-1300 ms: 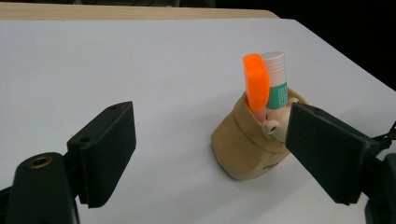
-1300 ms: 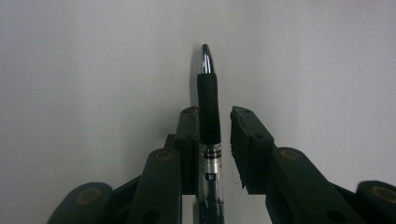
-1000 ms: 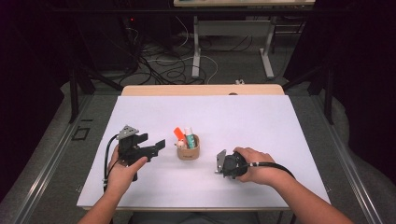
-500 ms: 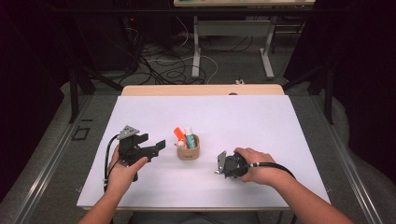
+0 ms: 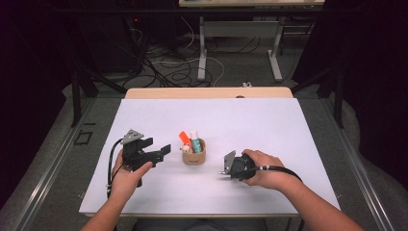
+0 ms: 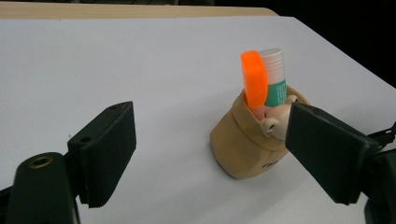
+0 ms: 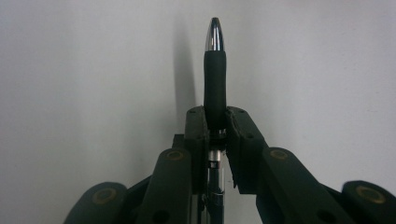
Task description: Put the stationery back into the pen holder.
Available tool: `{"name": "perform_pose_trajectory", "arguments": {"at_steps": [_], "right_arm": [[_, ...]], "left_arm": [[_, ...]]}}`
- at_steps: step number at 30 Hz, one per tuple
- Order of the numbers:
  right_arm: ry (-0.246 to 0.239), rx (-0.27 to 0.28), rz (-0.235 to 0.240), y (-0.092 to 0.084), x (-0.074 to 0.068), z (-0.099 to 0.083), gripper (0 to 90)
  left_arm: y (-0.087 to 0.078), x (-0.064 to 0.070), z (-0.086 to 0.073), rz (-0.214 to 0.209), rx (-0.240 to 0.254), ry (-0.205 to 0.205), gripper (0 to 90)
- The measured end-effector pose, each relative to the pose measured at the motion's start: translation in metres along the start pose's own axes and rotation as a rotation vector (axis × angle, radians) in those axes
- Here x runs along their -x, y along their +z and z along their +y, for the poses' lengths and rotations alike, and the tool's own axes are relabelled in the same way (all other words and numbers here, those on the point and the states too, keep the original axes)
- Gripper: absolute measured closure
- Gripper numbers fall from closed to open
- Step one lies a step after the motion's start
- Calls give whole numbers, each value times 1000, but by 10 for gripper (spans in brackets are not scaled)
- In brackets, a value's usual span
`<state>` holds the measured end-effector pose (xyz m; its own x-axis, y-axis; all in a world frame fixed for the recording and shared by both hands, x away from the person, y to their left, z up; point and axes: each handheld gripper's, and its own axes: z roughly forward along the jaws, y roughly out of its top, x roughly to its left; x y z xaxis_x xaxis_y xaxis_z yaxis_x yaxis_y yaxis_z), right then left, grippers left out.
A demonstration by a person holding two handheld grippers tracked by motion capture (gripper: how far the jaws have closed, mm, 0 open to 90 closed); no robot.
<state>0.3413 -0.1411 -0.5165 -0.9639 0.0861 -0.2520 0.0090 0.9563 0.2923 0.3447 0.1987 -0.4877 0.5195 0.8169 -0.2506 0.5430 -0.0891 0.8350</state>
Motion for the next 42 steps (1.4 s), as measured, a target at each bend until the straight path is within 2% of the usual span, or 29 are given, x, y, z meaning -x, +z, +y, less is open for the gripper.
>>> {"name": "perform_pose_trajectory", "arguments": {"at_steps": [1, 2, 4, 8, 15, 19, 23, 24, 28, 31, 32, 37, 41, 42], "right_arm": [[20, 13, -3, -2, 0, 1, 798], [15, 32, -7, -3, 3, 1, 797], [58, 64, -16, -7, 3, 3, 797], [112, 121, -17, -14, 6, 8, 797], [179, 237, -54, -23, 10, 12, 797], [241, 302, -51, -27, 12, 13, 797], [273, 361, -56, -30, 14, 13, 797], [296, 379, -48, -31, 13, 14, 797], [317, 437, -60, -35, 13, 17, 797], [319, 468, -72, -36, 13, 20, 797], [321, 473, -76, -36, 12, 21, 797], [337, 512, -93, -35, 12, 22, 797], [366, 550, -83, -34, 13, 23, 797], [370, 552, -74, -35, 13, 23, 797]], "left_arm": [[0, 0, 0, -1, 1, 3, 167], [0, 1, 0, -2, 1, 5, 167], [-1, 2, 1, -3, 4, 9, 167], [-2, 5, 3, -8, 11, 21, 177], [-4, 14, 7, -26, 10, 53, 227], [-6, 19, 12, -46, 23, 67, 248], [-6, 26, 17, -69, 37, 80, 249], [-6, 28, 18, -74, 38, 85, 249], [-5, 36, 22, -98, 39, 112, 250], [-5, 39, 25, -96, 29, 130, 250], [-5, 41, 25, -98, 29, 120, 250], [-6, 46, 29, -119, 22, 121, 253], [-6, 52, 32, -147, 18, 108, 263], [-5, 54, 32, -157, 23, 90, 270]]}}
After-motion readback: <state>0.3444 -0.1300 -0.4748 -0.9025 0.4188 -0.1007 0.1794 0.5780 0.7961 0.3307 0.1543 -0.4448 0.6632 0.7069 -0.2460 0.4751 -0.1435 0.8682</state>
